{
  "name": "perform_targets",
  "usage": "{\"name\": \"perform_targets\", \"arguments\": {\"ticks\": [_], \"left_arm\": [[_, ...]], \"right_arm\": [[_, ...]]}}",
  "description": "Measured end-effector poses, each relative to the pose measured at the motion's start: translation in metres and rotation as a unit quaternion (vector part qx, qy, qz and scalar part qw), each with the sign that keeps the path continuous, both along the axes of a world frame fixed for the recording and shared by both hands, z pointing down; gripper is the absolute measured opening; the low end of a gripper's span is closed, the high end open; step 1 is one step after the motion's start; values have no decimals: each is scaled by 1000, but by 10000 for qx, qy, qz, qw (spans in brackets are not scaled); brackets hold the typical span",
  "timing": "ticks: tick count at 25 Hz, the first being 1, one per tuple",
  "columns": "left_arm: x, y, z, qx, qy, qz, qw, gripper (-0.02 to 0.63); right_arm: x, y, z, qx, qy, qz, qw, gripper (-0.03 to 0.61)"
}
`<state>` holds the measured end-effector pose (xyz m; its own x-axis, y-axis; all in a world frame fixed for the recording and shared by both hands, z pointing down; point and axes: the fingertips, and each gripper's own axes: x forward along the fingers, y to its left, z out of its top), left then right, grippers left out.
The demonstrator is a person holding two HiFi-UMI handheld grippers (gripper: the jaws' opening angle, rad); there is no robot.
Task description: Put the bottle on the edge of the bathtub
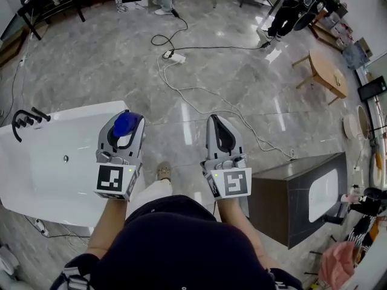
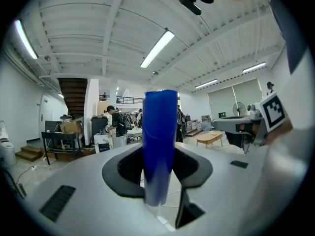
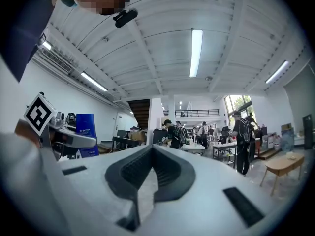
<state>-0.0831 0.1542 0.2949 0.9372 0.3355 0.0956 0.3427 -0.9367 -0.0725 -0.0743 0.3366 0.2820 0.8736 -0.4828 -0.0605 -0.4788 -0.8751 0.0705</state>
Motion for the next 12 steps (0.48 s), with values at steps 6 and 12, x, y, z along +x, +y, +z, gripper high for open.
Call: {"name": "perform_targets", "arguments": {"ticks": [6,12], "left_arm": [[58,-39,-8,7,229,-279,9993,151],[96,-68,-26,-1,525,-612,9967,150]], "right_arm": [[69,-43,0,-49,107,-179,9998,0],[117,-77,-21,-68,442,-430,9981,0]]}}
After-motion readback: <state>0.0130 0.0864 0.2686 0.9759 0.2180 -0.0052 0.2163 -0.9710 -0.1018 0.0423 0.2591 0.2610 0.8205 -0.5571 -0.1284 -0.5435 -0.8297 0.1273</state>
